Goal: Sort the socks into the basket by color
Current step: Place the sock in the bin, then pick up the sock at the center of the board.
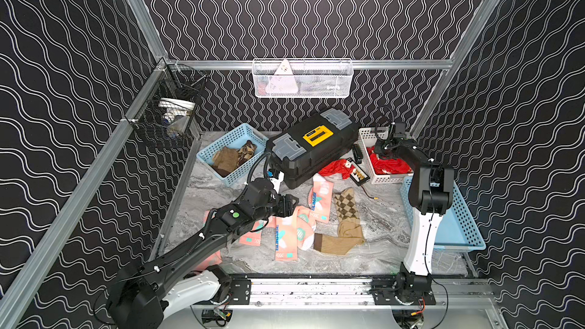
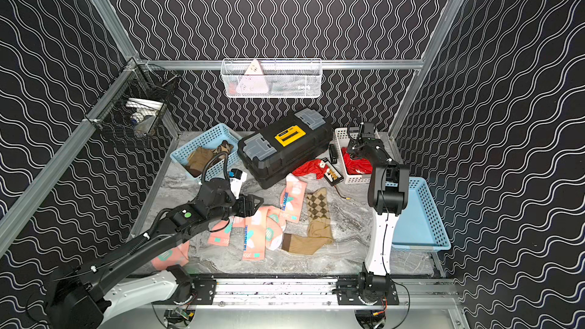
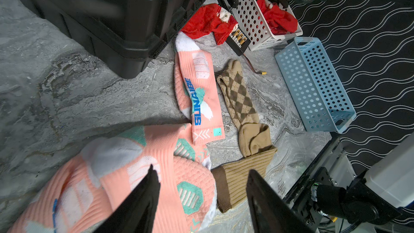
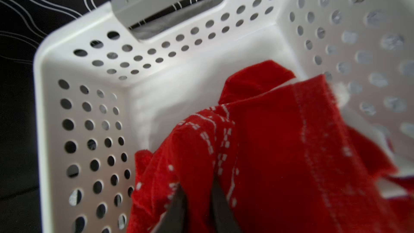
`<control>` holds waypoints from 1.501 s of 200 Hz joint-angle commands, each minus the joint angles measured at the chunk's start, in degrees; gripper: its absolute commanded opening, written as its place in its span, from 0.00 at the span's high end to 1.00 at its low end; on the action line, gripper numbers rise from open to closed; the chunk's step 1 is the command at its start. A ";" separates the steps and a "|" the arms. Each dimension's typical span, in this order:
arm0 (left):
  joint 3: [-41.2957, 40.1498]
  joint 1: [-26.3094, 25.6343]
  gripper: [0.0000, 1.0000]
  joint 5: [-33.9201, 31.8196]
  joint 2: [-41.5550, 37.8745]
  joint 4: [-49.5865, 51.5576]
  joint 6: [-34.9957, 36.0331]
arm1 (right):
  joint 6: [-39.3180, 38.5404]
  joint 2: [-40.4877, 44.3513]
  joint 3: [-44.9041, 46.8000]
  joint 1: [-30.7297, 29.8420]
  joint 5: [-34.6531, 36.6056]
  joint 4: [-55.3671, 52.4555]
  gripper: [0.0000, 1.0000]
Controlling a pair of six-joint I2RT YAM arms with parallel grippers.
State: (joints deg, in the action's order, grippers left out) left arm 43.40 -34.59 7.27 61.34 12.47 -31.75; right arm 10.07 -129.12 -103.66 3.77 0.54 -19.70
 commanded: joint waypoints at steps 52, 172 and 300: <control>-0.05 -0.15 0.33 -0.52 -0.35 -0.96 0.63 | 1.95 6.95 -0.28 0.03 -0.80 -3.12 0.34; -1.93 -0.13 0.30 -3.11 -0.49 0.54 -1.74 | 3.46 21.82 15.94 -13.61 -4.72 -2.52 0.25; -2.41 -0.14 0.28 -3.23 -1.34 0.98 -1.93 | 2.33 9.64 16.20 -14.89 -4.44 0.20 0.46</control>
State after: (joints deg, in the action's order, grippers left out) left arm 40.88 -34.74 4.38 59.77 13.80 -33.30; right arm 12.60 -118.67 -86.89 -11.05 -3.73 -21.45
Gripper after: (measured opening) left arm 0.722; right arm 0.574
